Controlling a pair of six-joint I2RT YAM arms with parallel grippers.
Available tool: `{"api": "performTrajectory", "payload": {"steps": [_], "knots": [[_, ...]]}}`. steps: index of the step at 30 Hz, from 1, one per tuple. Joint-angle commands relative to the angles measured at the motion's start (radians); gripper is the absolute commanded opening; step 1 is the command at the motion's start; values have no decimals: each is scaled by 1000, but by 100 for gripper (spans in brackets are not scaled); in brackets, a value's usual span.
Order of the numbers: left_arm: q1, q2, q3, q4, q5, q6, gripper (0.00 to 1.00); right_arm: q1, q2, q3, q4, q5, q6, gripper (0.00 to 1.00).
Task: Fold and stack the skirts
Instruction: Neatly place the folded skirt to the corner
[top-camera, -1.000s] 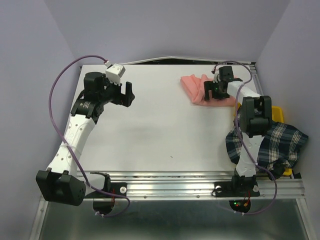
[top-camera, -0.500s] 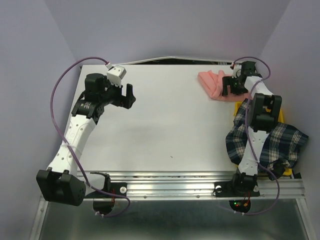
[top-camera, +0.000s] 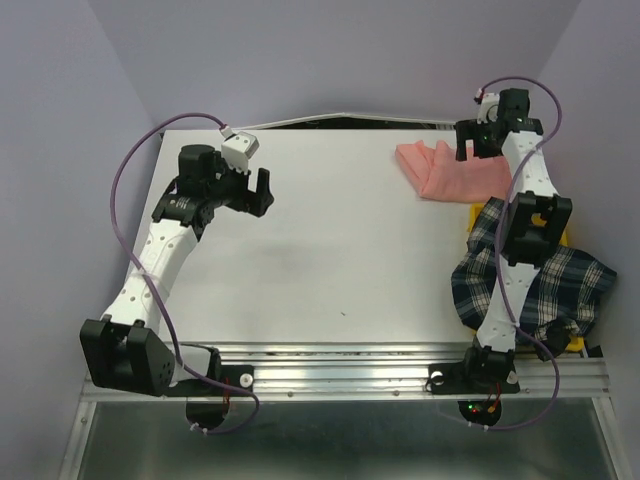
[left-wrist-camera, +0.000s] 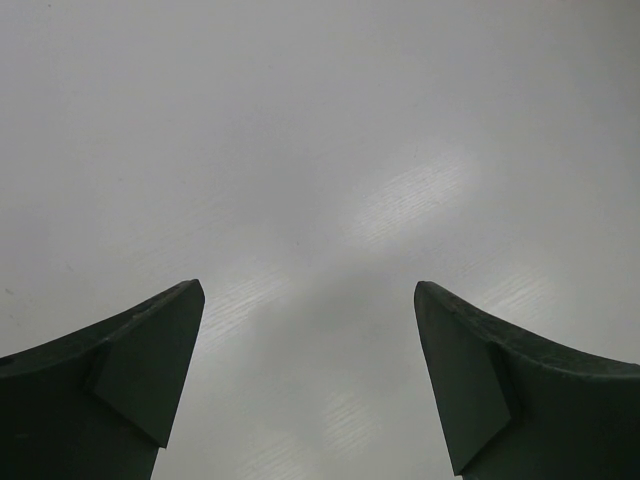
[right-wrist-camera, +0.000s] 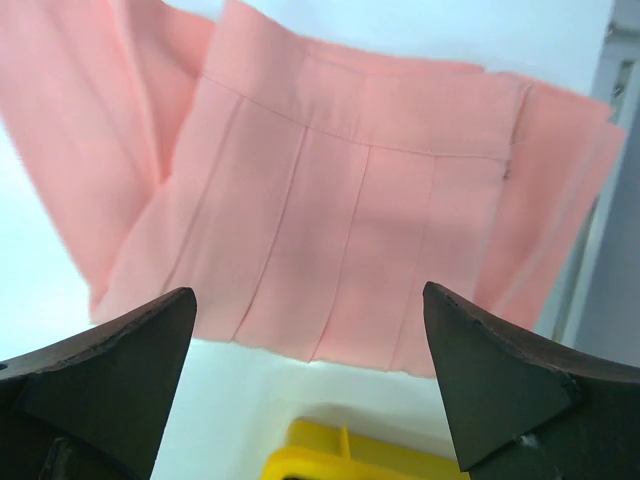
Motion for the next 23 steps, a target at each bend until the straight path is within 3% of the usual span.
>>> {"api": "performTrajectory", "payload": {"steps": [1,5,8,12,15,23], "knots": [[1,21,-2,132,-26,11,99,28,-181,10,-80,-87,46,100],[1,15,-13,205,-68,-20,99,109,-395,-223,-101,-140,116,100],[1,-3,-42,225,-71,-14,99,226,-582,-578,21,-185,178,100],[1,-42,-97,181,-75,9,98,394,-768,-870,147,-205,277,100],[1,-109,-175,153,-94,53,99,410,-889,-1015,221,-274,252,100],[1,-302,-356,84,-178,118,99,419,-1030,-1216,204,-347,202,100]]}}
